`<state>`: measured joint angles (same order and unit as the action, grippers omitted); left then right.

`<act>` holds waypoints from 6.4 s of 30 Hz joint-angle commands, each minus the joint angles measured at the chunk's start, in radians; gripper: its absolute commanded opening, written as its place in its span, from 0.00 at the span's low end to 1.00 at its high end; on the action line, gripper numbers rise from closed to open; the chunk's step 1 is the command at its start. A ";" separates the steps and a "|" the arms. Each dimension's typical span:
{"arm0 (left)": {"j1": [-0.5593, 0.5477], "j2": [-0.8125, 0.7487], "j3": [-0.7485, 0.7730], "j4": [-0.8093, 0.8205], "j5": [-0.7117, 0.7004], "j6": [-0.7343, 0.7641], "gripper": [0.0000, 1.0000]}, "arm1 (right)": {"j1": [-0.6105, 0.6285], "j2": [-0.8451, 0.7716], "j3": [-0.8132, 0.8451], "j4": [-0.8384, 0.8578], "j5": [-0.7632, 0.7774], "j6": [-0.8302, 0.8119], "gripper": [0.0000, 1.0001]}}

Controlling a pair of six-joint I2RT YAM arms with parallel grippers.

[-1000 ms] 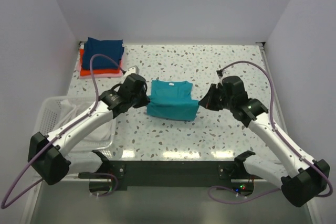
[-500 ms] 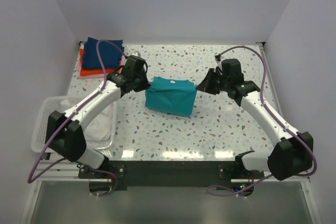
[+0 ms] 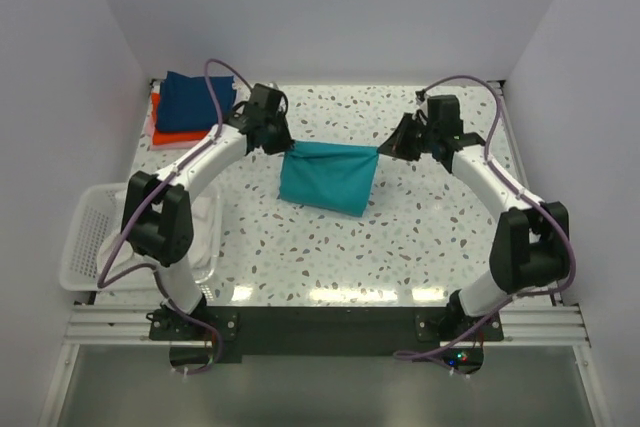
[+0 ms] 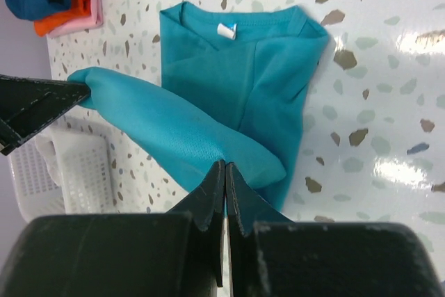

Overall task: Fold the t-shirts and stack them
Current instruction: Fold the tshirt, then neatly place the folded tshirt to the corner

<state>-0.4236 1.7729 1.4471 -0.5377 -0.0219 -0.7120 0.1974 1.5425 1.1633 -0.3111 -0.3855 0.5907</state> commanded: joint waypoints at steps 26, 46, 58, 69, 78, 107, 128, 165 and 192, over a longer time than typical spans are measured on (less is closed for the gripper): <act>0.129 0.461 0.443 0.033 0.149 0.034 0.55 | -0.047 0.558 0.433 0.063 -0.033 0.032 0.36; 0.019 0.134 0.047 0.211 0.244 0.002 1.00 | 0.123 0.254 0.147 0.047 -0.078 -0.061 0.99; -0.015 0.132 -0.184 0.340 0.280 -0.032 1.00 | 0.181 0.401 0.122 0.133 -0.112 -0.003 0.99; -0.033 0.019 -0.485 0.447 0.270 -0.061 1.00 | 0.191 0.321 -0.031 0.159 -0.099 -0.025 0.99; -0.122 -0.165 -0.718 0.455 0.252 -0.115 1.00 | 0.217 0.162 -0.185 0.147 -0.081 -0.060 0.99; 0.014 -0.052 -0.347 0.332 0.181 0.017 1.00 | 0.231 0.090 -0.024 0.027 -0.124 -0.072 0.99; 0.105 0.060 -0.310 0.354 0.217 0.000 1.00 | 0.195 0.424 0.194 0.020 -0.053 -0.098 0.99; 0.036 -0.164 -0.593 0.298 0.113 0.062 0.98 | 0.166 -0.476 -0.352 -0.210 0.318 -0.141 0.99; -0.113 0.056 -0.447 0.127 -0.214 0.005 0.00 | 0.111 -0.558 -0.422 -0.235 0.346 -0.226 0.99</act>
<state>-0.5331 1.7580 1.0023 -0.2916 -0.1467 -0.7315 0.3172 1.0134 0.7460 -0.5507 -0.0635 0.3923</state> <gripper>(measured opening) 0.109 0.986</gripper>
